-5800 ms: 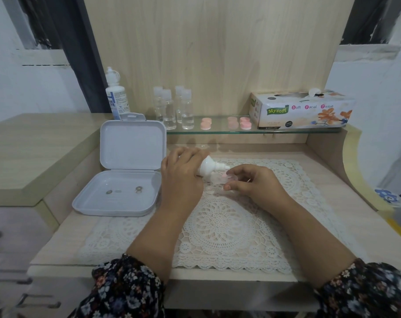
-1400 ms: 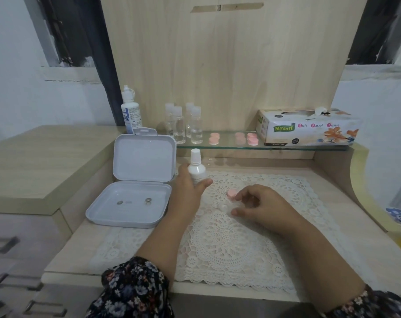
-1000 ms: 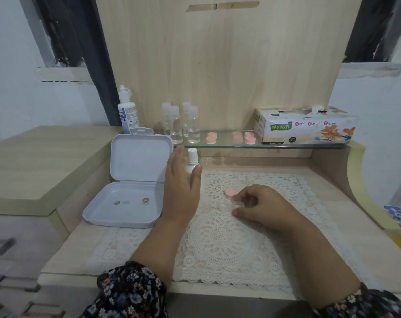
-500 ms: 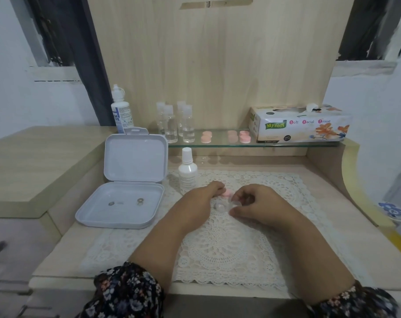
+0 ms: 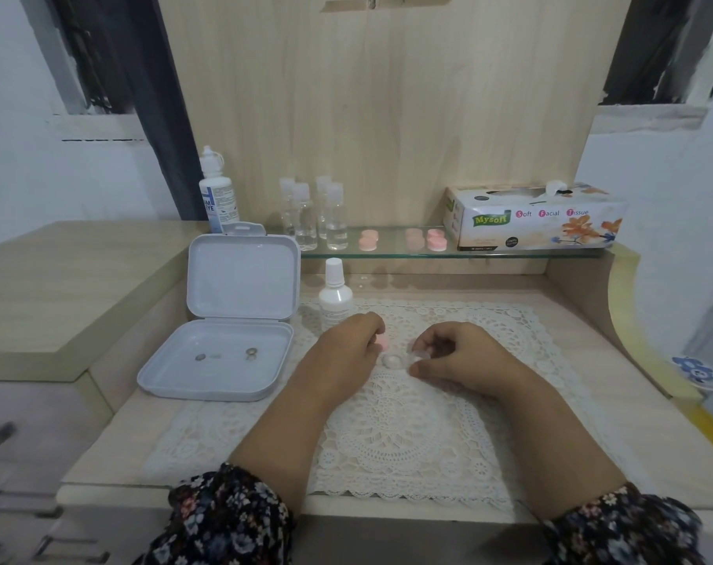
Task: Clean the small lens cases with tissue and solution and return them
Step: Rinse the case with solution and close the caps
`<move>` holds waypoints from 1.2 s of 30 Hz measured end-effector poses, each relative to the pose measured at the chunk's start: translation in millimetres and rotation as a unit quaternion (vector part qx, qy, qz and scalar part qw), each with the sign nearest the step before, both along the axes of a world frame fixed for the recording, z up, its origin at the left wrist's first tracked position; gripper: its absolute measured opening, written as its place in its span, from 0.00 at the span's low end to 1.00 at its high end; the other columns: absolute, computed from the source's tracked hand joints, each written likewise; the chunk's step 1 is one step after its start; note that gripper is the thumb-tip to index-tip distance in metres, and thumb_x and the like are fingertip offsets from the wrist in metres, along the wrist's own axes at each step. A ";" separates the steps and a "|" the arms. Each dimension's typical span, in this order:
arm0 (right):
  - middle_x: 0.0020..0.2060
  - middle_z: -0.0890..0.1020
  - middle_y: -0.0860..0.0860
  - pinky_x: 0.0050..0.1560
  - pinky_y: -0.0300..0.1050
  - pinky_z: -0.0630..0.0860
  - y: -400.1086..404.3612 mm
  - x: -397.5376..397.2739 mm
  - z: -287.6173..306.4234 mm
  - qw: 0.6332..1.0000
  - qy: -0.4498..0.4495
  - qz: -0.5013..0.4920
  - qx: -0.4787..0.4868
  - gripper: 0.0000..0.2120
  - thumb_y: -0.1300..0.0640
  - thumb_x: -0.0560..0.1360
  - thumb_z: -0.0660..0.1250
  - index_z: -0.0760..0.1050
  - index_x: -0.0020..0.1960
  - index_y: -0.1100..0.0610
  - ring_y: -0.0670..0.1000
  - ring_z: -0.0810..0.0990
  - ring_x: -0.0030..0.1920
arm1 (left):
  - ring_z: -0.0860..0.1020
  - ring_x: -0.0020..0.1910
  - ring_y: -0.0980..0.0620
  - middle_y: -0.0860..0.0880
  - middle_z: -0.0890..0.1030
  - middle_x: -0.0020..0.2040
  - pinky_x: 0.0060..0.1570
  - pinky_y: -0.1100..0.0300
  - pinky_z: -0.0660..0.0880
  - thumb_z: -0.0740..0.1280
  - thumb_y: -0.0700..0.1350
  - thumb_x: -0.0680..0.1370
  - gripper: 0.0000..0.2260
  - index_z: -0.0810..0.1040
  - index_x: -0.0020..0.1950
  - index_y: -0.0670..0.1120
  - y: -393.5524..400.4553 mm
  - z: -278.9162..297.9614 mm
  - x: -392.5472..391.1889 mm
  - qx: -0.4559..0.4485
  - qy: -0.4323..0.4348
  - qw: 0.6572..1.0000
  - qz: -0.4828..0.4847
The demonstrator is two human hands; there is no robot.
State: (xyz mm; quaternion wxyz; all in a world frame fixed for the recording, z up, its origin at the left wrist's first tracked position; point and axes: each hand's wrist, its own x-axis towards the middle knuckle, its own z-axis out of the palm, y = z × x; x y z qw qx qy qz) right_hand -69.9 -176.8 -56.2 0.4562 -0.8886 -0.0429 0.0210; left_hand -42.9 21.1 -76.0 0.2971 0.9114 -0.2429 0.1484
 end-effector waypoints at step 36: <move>0.35 0.81 0.49 0.39 0.44 0.77 -1.5 4.0 -2.6 1.000 -0.004 0.008 0.005 0.11 0.55 0.64 0.80 0.80 0.43 0.51 0.46 0.79 0.34 | 0.71 0.51 0.60 0.56 0.77 0.52 0.53 0.65 0.70 0.68 0.46 0.77 0.13 0.76 0.61 0.49 -10.5 3.4 -8.6 -0.025 0.024 0.995 -0.095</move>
